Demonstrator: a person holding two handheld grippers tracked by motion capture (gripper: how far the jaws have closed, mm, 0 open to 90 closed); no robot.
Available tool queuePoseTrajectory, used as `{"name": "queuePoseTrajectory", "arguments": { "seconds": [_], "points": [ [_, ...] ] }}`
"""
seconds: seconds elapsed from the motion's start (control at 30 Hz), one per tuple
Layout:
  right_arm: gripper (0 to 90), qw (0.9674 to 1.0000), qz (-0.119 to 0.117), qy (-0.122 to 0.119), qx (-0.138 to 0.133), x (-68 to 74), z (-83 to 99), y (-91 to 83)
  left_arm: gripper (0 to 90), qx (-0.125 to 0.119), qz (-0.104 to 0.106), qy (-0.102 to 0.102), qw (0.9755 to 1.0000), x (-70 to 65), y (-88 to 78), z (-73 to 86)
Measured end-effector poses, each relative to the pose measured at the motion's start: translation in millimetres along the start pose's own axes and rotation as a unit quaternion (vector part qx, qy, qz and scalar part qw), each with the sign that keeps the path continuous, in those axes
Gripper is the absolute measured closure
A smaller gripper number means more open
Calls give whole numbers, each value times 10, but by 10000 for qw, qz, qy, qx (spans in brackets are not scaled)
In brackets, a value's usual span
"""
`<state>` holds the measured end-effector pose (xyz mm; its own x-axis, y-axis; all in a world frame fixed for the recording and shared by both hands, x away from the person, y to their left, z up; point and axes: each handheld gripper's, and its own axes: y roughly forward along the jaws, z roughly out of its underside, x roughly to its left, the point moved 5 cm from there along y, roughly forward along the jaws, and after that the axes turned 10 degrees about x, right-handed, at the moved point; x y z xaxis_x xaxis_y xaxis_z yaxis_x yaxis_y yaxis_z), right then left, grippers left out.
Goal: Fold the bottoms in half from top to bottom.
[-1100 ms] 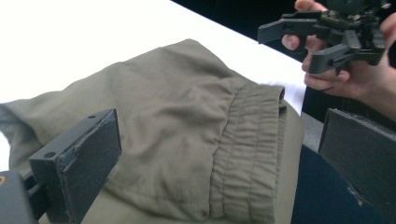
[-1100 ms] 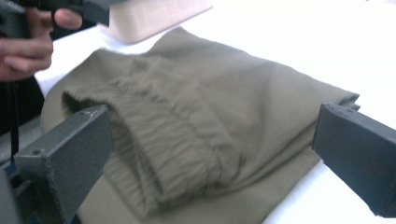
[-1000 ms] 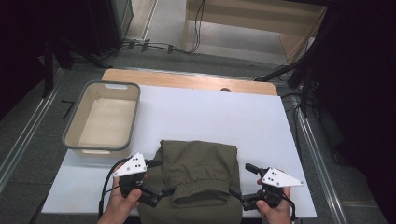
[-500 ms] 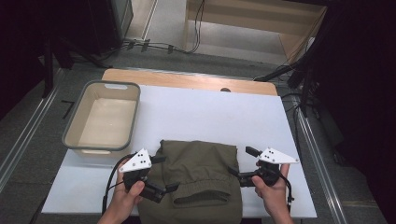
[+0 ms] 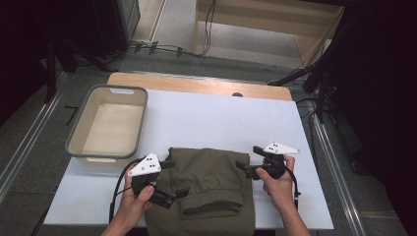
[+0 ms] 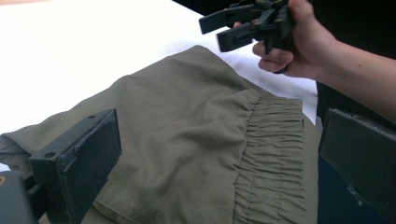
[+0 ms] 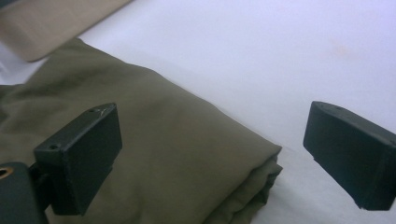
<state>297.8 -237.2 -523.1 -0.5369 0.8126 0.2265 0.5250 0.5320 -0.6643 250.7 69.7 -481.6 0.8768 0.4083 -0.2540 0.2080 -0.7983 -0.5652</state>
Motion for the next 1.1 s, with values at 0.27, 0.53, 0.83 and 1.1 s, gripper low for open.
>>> {"name": "queuePoseTrajectory", "arguments": {
  "seconds": [0.27,0.53,0.83,1.1],
  "points": [
    [126,9982,355,260,405,-97,56,194,0,51,35,-22,10000,23,33,12],
    [184,9949,727,251,646,-124,118,291,0,61,50,-23,10000,34,37,21],
    [361,9946,724,121,732,-63,194,304,0,62,11,-46,10000,54,47,24],
    [599,9954,651,187,678,-19,246,258,0,52,0,-67,10000,70,56,18]
  ]
}}
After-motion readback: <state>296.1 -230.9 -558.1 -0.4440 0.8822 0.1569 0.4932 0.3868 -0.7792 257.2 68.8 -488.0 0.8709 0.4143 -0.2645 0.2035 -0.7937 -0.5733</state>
